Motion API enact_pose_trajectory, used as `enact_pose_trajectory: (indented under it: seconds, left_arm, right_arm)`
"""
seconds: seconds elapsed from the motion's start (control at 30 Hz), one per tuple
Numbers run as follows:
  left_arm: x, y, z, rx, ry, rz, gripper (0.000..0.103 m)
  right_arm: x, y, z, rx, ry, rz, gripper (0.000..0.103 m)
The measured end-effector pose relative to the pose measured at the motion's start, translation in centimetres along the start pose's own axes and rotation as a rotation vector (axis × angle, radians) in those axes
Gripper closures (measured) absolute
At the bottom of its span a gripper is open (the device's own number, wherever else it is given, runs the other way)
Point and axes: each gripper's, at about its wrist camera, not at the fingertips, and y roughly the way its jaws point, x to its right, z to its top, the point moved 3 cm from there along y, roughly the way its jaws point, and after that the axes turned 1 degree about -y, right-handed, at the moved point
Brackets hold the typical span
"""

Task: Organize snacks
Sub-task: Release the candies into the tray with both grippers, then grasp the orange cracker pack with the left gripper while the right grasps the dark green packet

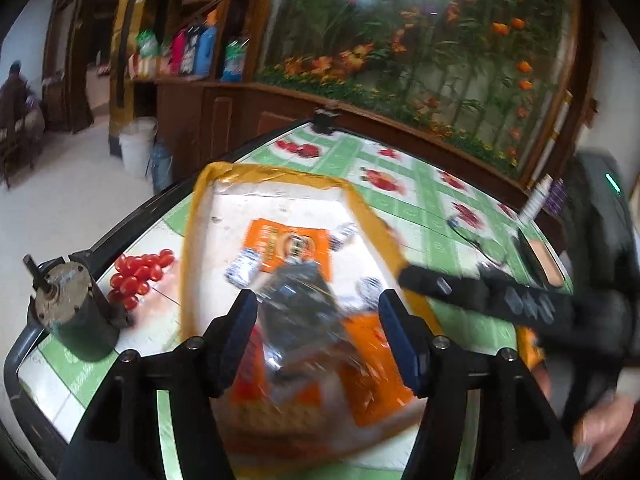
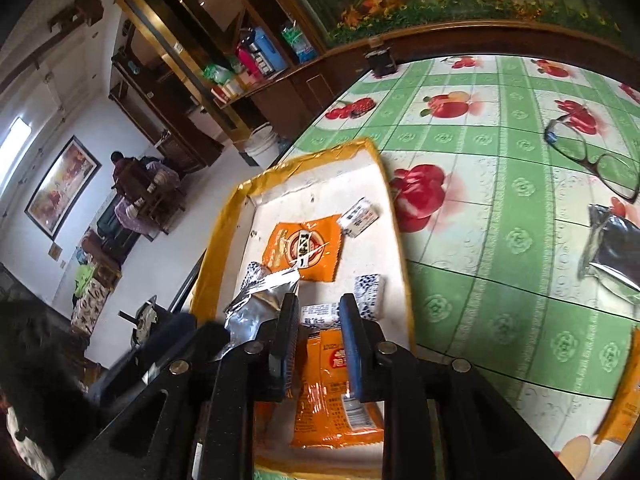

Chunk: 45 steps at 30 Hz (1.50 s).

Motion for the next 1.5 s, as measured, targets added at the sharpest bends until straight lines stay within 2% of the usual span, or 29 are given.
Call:
enact_pose_trajectory:
  seconds: [0.23,0.3,0.37,0.43,0.53,0.6,0.83,1.0,1.23,1.5]
  left_arm:
    - [7.3,-3.5,-5.1,0.115,0.223,-0.05,0.04]
    - [9.6,-4.1,-6.0,0.146,0.34,-0.054,0.036]
    - [11.0,-4.5,-6.8,0.185,0.415,-0.027,0.028]
    - [11.8,-4.0,-7.6,0.149,0.439,-0.041,0.027]
    - [12.2,-3.7,-7.7,0.143,0.45,-0.031,0.027]
    - [12.2,-3.2,-7.6,0.11,0.447,-0.035,0.027]
    - [11.2,-2.5,-7.4,0.059,0.388,-0.055,0.027]
    - [11.2,-2.5,-7.6,0.055,0.384,-0.061,0.027]
    - [10.8,-2.6,-7.4,0.058,0.36,-0.069,0.027]
    - [10.8,-2.6,-7.5,0.057,0.356,-0.07,0.027]
  right_arm:
    - [2.6,-2.8,0.1,0.036,0.047,-0.004,0.08]
    - [3.6,-4.1,-0.1,0.053,0.055,-0.014,0.08]
    - [4.9,-5.5,-0.3,0.067,0.063,-0.027,0.08]
    - [6.4,-7.0,-0.8,0.082,0.078,-0.042,0.08]
    - [9.3,-9.3,-1.8,0.095,0.095,-0.081,0.075]
    - [11.6,-10.9,-2.5,0.107,0.109,-0.133,0.074]
    - [20.1,-16.0,-4.1,0.161,0.274,-0.257,0.074]
    - [23.3,-17.0,-4.6,0.147,0.331,-0.378,0.071]
    - [22.8,-17.1,-5.1,0.142,0.304,-0.381,0.07]
    - [21.5,-16.0,-5.9,0.103,0.24,-0.335,0.07]
